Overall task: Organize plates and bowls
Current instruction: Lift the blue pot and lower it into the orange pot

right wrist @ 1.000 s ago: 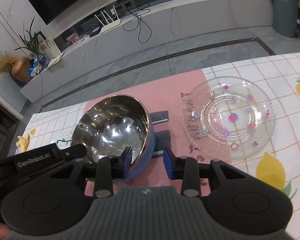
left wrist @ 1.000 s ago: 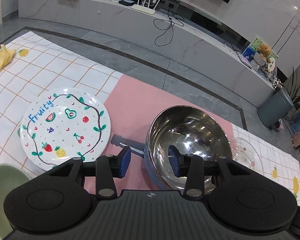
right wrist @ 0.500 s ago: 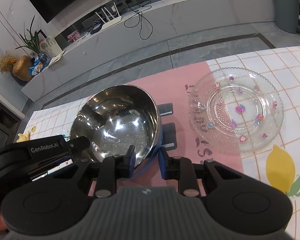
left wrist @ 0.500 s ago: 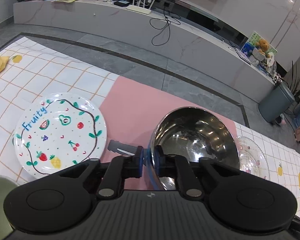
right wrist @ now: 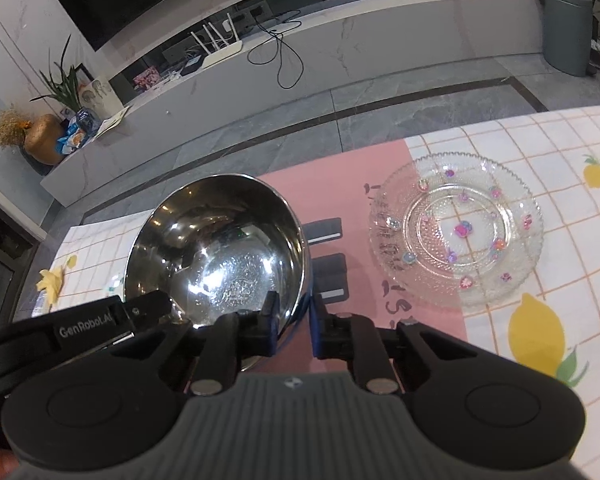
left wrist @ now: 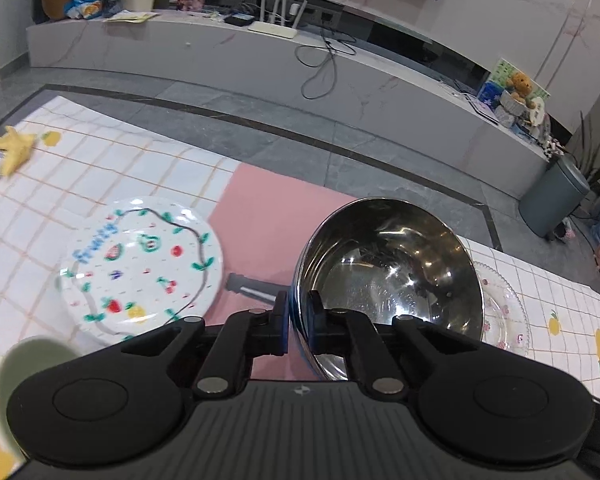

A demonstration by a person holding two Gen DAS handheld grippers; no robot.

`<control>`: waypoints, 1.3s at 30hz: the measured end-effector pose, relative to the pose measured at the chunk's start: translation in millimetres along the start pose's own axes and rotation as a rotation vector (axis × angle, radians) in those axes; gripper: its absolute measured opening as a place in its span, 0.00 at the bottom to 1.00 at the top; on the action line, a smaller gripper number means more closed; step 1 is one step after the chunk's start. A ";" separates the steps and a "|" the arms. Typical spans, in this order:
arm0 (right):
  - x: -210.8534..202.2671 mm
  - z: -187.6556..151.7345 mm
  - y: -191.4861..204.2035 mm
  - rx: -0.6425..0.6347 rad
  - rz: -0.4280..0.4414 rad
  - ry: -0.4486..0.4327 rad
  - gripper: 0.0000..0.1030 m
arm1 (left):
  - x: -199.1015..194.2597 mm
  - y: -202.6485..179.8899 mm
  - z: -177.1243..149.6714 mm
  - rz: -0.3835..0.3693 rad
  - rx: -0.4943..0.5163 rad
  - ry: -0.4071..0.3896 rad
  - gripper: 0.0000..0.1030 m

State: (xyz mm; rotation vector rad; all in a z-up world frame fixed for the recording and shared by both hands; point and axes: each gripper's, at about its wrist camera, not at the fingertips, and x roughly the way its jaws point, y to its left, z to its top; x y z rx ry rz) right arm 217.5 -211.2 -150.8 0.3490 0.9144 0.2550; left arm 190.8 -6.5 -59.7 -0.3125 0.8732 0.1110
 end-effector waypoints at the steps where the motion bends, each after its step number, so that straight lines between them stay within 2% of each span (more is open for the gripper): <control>1: -5.6 0.3 1.7 0.000 0.011 -0.002 0.13 | -8.5 0.3 -0.9 0.014 -0.006 -0.008 0.08; 6: -37.4 -7.7 13.9 -0.021 0.069 0.005 0.13 | -47.8 5.7 -3.0 0.051 -0.041 -0.024 0.08; 11: -72.1 -20.3 24.1 -0.060 0.119 0.005 0.13 | -81.6 14.8 -10.3 0.068 -0.052 -0.004 0.08; 22: -145.9 -58.1 46.7 -0.110 0.242 -0.019 0.14 | -157.3 38.3 -42.9 0.098 -0.074 -0.033 0.09; 32: -190.3 -110.3 64.6 -0.183 0.308 -0.007 0.15 | -200.4 75.0 -84.5 0.073 -0.152 0.023 0.10; 39: -193.2 -149.6 65.5 -0.228 0.331 0.076 0.15 | -202.7 103.7 -123.1 0.083 -0.212 0.155 0.11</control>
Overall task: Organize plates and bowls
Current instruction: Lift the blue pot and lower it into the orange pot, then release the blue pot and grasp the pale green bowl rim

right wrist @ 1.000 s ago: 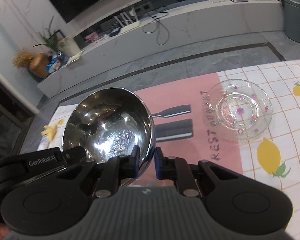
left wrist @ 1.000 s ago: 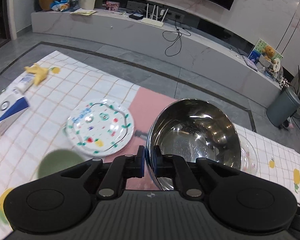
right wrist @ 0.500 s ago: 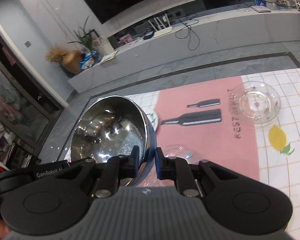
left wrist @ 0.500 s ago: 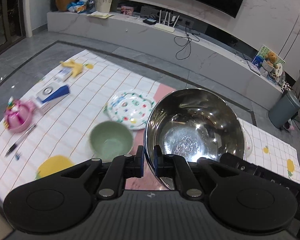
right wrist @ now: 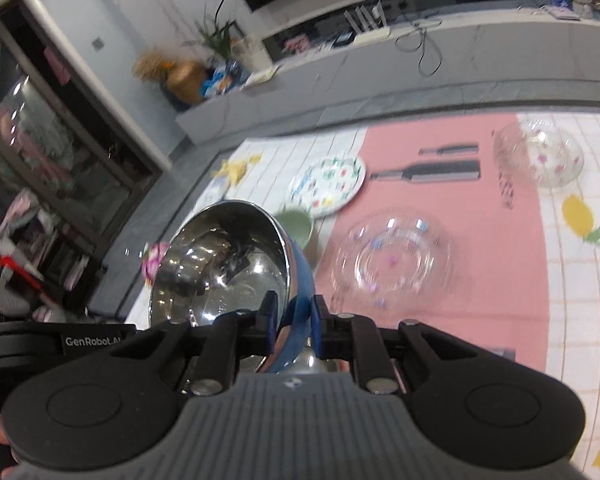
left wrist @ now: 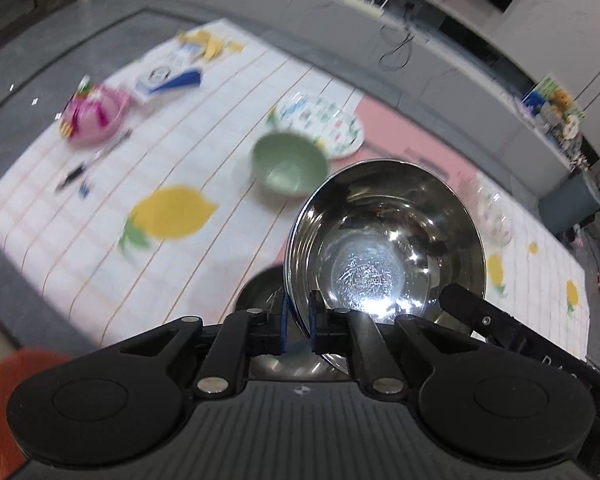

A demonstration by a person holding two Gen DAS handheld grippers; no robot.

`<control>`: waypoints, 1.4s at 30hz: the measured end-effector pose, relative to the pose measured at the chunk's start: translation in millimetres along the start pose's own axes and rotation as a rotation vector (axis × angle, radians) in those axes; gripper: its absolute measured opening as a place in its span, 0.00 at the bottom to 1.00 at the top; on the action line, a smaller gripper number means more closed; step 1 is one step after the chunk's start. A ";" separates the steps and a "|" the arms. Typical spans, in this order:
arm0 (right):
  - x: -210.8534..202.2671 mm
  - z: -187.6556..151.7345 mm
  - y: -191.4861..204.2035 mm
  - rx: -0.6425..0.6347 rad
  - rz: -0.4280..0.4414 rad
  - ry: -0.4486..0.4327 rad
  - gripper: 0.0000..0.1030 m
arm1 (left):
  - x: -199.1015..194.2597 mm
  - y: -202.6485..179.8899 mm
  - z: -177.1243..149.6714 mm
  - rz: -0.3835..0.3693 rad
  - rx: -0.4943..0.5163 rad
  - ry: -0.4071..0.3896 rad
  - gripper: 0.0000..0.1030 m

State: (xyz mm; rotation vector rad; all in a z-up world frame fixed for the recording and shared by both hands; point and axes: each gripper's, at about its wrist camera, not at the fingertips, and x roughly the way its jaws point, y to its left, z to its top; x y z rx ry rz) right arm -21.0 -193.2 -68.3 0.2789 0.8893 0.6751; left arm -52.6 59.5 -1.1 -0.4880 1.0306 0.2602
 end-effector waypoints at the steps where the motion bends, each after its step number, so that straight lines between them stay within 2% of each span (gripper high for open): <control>1: 4.2 -3.7 0.5 -0.005 0.003 0.019 0.15 | 2.0 4.5 -3.3 0.012 -0.003 0.013 0.11; 6: 26.3 -19.7 1.8 -0.011 0.015 0.122 0.14 | 11.7 26.7 -13.8 0.027 -0.049 0.086 0.12; 11: 40.2 -26.7 -6.3 0.007 0.024 0.180 0.14 | 22.9 33.4 -20.0 0.033 -0.071 0.153 0.13; 25: 54.5 -28.5 -16.3 0.001 -0.027 0.205 0.14 | 44.9 28.3 -18.0 0.060 -0.100 0.228 0.13; 38: 65.5 -31.4 -12.9 -0.031 -0.054 0.219 0.14 | 54.9 30.0 -14.8 0.085 -0.099 0.244 0.12; 42: 65.6 -31.7 -11.9 -0.039 -0.053 0.218 0.20 | 55.5 29.8 -14.7 0.080 -0.092 0.245 0.14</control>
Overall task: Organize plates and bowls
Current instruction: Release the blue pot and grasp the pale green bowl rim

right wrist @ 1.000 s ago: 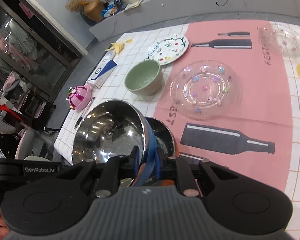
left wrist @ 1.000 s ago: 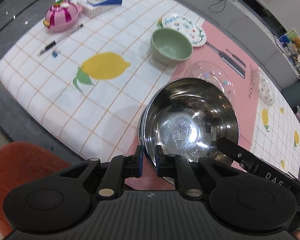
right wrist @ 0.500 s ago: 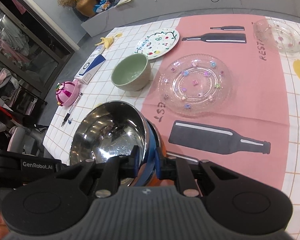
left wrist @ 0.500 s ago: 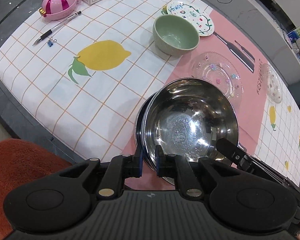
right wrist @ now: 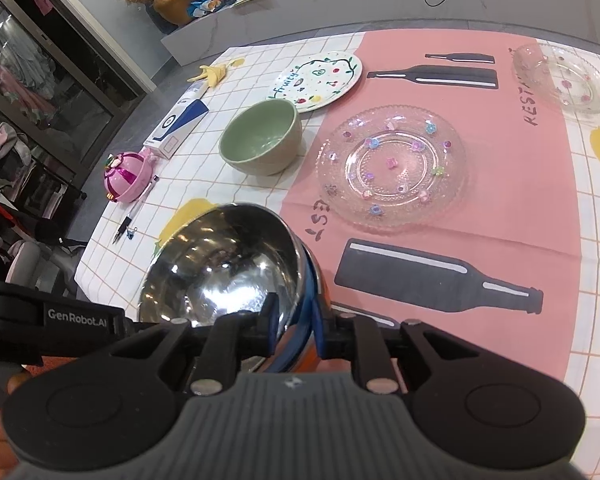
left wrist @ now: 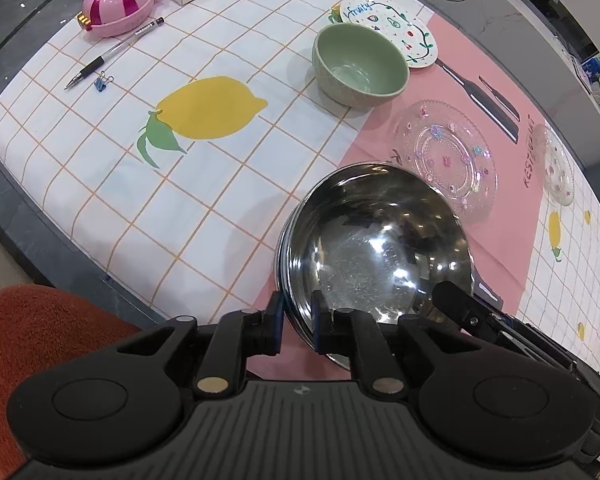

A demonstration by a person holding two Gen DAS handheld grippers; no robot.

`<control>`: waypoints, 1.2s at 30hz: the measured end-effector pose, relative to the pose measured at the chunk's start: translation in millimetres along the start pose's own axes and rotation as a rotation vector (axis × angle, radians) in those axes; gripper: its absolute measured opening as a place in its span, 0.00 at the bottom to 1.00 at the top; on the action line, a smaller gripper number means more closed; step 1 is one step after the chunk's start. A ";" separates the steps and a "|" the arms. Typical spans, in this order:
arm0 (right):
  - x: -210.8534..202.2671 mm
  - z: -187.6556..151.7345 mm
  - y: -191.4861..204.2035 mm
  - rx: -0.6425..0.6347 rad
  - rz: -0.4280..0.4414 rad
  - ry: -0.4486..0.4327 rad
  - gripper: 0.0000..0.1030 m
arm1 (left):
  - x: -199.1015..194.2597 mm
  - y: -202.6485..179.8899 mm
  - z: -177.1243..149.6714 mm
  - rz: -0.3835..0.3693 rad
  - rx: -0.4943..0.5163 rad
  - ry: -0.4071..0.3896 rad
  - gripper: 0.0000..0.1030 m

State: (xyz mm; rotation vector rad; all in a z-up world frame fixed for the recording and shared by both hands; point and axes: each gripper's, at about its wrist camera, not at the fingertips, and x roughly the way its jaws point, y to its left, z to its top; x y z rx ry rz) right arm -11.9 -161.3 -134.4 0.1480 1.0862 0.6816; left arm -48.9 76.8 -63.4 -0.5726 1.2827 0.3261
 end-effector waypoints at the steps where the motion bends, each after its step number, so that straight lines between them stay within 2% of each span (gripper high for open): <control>1: -0.3 -0.1 0.3 -0.003 0.000 -0.002 0.21 | -0.7 -0.7 0.0 0.003 0.004 -0.003 0.14; 5: -3.5 -0.4 3.9 -0.026 -0.007 -0.014 0.24 | -3.3 -2.8 0.2 0.010 0.030 -0.016 0.15; 7: -7.2 -0.4 6.0 -0.042 -0.015 -0.030 0.32 | -7.5 -3.3 0.6 0.011 0.052 -0.039 0.23; 10: -15.3 0.6 7.1 -0.066 -0.029 -0.063 0.35 | -16.6 -3.6 4.5 -0.014 0.098 -0.066 0.27; 14: -23.6 5.4 3.1 -0.062 -0.024 -0.097 0.39 | -33.1 -3.0 14.0 -0.022 0.146 -0.149 0.28; 20: -22.8 21.8 -7.5 -0.027 -0.010 -0.127 0.40 | -47.4 -3.8 38.9 -0.079 0.147 -0.276 0.29; 24: -14.4 39.5 -18.7 0.009 -0.011 -0.139 0.42 | -43.5 -22.7 47.8 -0.096 0.240 -0.350 0.32; 29: -0.3 61.7 -33.7 0.079 -0.010 -0.163 0.42 | -22.0 -49.8 58.8 -0.092 0.381 -0.392 0.36; 32: 9.6 71.5 -37.1 0.106 0.015 -0.187 0.42 | -8.4 -52.6 72.6 -0.080 0.379 -0.417 0.41; 36: 29.2 83.0 -34.2 0.107 0.013 -0.157 0.42 | 6.8 -36.8 97.5 -0.084 0.298 -0.427 0.42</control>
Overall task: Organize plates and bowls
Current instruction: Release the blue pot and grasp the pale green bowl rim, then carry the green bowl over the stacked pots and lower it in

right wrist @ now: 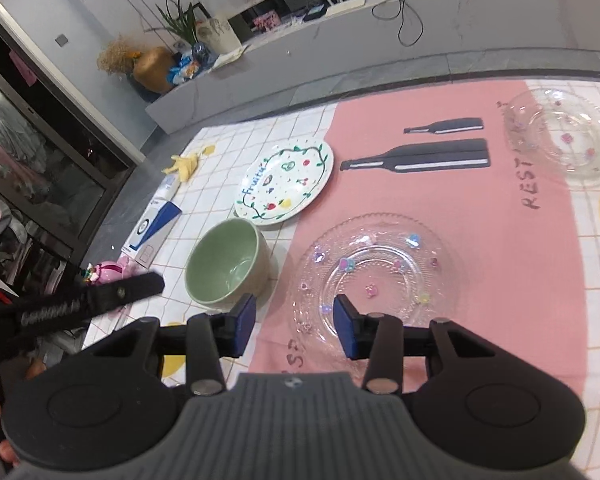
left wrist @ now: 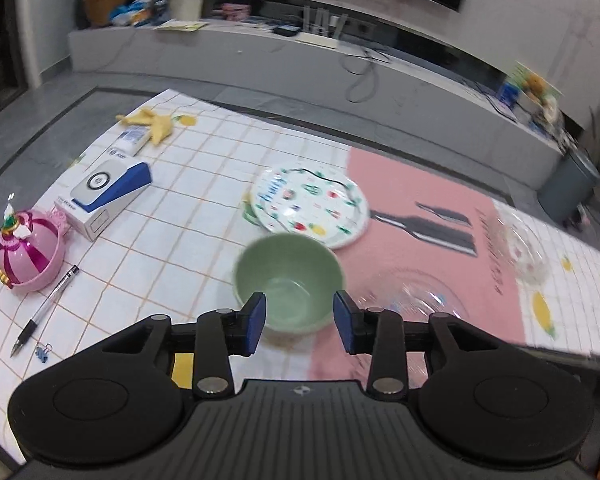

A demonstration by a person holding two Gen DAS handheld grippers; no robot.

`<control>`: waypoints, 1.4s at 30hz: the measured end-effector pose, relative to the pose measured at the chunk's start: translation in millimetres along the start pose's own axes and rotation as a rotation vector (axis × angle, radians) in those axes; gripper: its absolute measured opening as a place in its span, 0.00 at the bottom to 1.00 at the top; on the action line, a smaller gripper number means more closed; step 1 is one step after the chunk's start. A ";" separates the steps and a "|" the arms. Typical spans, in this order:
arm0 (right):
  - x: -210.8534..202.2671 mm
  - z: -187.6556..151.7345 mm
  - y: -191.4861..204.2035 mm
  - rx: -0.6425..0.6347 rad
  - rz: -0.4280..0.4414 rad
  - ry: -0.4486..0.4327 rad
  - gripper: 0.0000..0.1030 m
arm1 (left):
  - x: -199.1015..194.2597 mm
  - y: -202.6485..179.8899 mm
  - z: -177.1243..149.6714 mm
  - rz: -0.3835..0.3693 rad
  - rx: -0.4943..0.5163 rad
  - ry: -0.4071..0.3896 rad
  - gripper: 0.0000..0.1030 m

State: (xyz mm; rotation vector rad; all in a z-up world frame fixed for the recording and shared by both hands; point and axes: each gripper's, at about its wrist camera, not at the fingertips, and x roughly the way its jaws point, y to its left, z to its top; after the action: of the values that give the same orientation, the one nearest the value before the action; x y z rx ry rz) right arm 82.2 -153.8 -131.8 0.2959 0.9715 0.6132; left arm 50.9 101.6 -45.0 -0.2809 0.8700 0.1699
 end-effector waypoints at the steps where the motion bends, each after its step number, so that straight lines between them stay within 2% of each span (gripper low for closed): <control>1: 5.9 2.9 2.3 -0.008 -0.004 0.007 0.42 | 5.3 6.6 1.8 -0.001 -0.022 0.003 0.42; 5: 27.1 14.2 14.6 -0.039 -0.006 0.037 0.42 | 22.4 29.9 3.8 -0.010 -0.101 0.025 0.42; 11: 59.3 24.6 29.0 -0.063 -0.008 0.082 0.41 | 45.7 46.9 8.2 0.005 -0.133 0.057 0.42; 14: 75.1 27.4 29.0 -0.029 0.002 0.107 0.38 | 55.5 53.0 7.7 -0.007 -0.162 0.064 0.42; 16: 84.5 29.4 27.5 0.004 0.011 0.124 0.32 | 59.5 56.5 6.9 -0.010 -0.185 0.073 0.42; 21: 98.7 31.8 26.0 0.060 0.028 0.134 0.28 | 67.3 63.8 5.8 -0.027 -0.235 0.070 0.42; 27: 109.2 31.0 30.7 0.103 0.061 0.157 0.26 | 76.7 65.1 4.3 -0.036 -0.255 0.087 0.27; 30: 112.9 31.3 35.1 0.086 0.036 0.151 0.24 | 80.5 65.2 4.3 -0.051 -0.276 0.099 0.20; 34: 119.6 31.9 30.8 0.092 0.022 0.156 0.15 | 85.6 61.2 4.3 -0.024 -0.268 0.106 0.15; 42: 118.4 28.2 31.7 0.072 0.018 0.147 0.15 | 85.7 56.8 3.4 0.006 -0.246 0.103 0.09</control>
State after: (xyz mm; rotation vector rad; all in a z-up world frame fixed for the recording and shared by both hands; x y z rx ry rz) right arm 143.8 -55.9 -181.1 0.3269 1.1353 0.6240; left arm 93.0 159.4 -119.0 -0.5199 0.9526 0.2710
